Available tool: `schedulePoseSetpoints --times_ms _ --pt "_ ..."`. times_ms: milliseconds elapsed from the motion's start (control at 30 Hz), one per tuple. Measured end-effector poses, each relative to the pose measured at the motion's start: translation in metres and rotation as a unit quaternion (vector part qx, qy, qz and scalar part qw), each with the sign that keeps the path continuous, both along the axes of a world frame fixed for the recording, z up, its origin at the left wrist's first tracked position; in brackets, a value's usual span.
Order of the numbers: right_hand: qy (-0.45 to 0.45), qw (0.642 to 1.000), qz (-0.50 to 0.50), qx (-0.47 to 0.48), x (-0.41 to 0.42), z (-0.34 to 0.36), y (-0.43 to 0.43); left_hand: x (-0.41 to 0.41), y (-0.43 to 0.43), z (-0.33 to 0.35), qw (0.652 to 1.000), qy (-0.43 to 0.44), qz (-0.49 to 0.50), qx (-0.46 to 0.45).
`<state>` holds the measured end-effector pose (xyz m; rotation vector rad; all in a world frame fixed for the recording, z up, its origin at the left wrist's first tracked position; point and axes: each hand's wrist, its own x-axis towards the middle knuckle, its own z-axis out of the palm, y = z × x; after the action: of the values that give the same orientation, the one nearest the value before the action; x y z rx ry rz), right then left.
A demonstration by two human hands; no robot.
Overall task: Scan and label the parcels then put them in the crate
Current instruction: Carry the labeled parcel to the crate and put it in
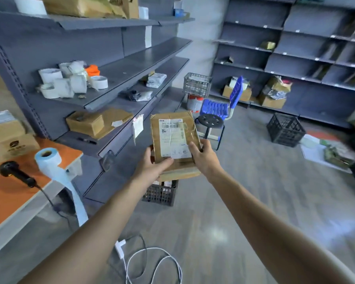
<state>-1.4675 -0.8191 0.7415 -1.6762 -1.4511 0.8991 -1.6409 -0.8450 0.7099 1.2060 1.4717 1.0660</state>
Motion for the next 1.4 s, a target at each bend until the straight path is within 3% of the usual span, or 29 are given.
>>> schedulePoseSetpoints --times_ms 300,567,967,1400 --pt "0.002 1.000 -0.011 -0.014 0.147 -0.001 0.057 0.146 0.055 0.003 1.000 -0.014 -0.004 -0.006" --pt "0.002 1.000 0.005 -0.022 0.206 -0.019 0.160 0.207 0.149 -0.010 1.000 -0.020 0.012 -0.017" --pt "-0.029 0.991 0.128 -0.027 0.183 -0.043 0.386 0.194 0.340 -0.047 0.992 -0.049 0.112 -0.042" --pt "-0.032 0.953 0.293 -0.063 0.152 -0.074 0.547 0.188 0.446 -0.061 0.962 -0.034 0.256 -0.086"
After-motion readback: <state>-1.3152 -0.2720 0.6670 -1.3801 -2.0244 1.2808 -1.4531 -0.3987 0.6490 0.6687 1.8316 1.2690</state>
